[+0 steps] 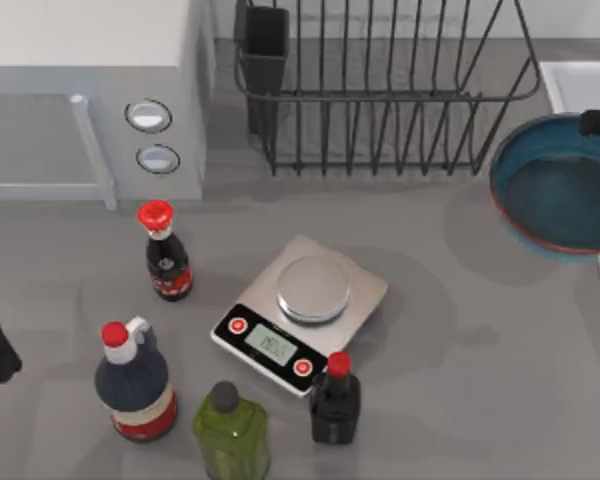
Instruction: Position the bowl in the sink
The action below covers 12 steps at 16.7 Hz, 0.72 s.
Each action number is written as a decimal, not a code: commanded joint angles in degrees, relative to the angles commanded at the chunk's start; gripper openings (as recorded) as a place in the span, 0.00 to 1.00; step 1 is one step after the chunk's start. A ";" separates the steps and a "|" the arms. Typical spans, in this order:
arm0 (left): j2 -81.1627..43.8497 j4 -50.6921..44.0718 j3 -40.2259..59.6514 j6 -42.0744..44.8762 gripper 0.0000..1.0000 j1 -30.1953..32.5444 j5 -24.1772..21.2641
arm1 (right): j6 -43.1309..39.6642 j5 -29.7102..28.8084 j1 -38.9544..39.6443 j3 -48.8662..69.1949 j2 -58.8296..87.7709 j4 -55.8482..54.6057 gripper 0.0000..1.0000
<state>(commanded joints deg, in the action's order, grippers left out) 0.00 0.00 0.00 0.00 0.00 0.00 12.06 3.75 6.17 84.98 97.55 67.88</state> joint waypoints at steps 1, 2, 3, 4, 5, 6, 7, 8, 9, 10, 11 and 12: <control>0.00 0.00 0.00 0.00 1.00 0.00 0.00 | -0.77 1.12 -2.43 -1.12 -0.12 -4.05 0.00; 0.00 0.00 0.00 0.00 1.00 0.00 0.00 | -1.57 2.31 -5.03 -2.47 -0.27 -8.68 0.00; 0.00 0.00 0.00 0.00 1.00 0.00 0.00 | -2.39 3.56 -7.73 -4.06 -0.43 -13.90 0.00; 0.00 0.00 0.00 0.00 1.00 0.00 0.00 | -3.22 4.84 -10.46 -5.86 -0.62 -19.53 0.00; 0.00 0.00 0.00 0.00 1.00 0.00 0.00 | -4.05 6.14 -13.19 -7.87 -0.82 -25.51 0.00; 0.00 0.00 0.00 0.00 1.00 0.00 0.00 | -4.88 7.46 -15.88 -10.08 -1.04 -31.75 0.00; 0.00 0.00 0.00 0.00 1.00 0.00 0.00 | -5.71 8.79 -18.50 -12.47 -1.26 -38.18 0.00; 0.00 0.00 0.00 0.00 1.00 0.00 0.00 | -6.51 10.12 -21.03 -14.99 -1.50 -44.72 0.00; 0.00 0.00 0.00 0.00 1.00 0.00 0.00 | -7.30 11.45 -23.43 -17.62 -1.76 -51.29 0.00; 0.00 0.00 0.00 0.00 1.00 0.00 0.00 | -8.04 12.76 -25.66 -20.35 -2.08 -57.82 0.00; 0.00 0.00 0.00 0.00 1.00 0.00 0.00 | -8.74 14.04 -27.69 -23.13 -2.47 -64.20 0.00; 0.00 0.00 0.00 0.00 1.00 0.00 0.00 | -9.35 15.28 -29.49 -25.93 -2.95 -70.33 0.00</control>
<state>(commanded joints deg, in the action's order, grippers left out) 0.00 0.00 0.00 0.00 0.00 0.00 2.70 19.04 -23.32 59.05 94.60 -2.45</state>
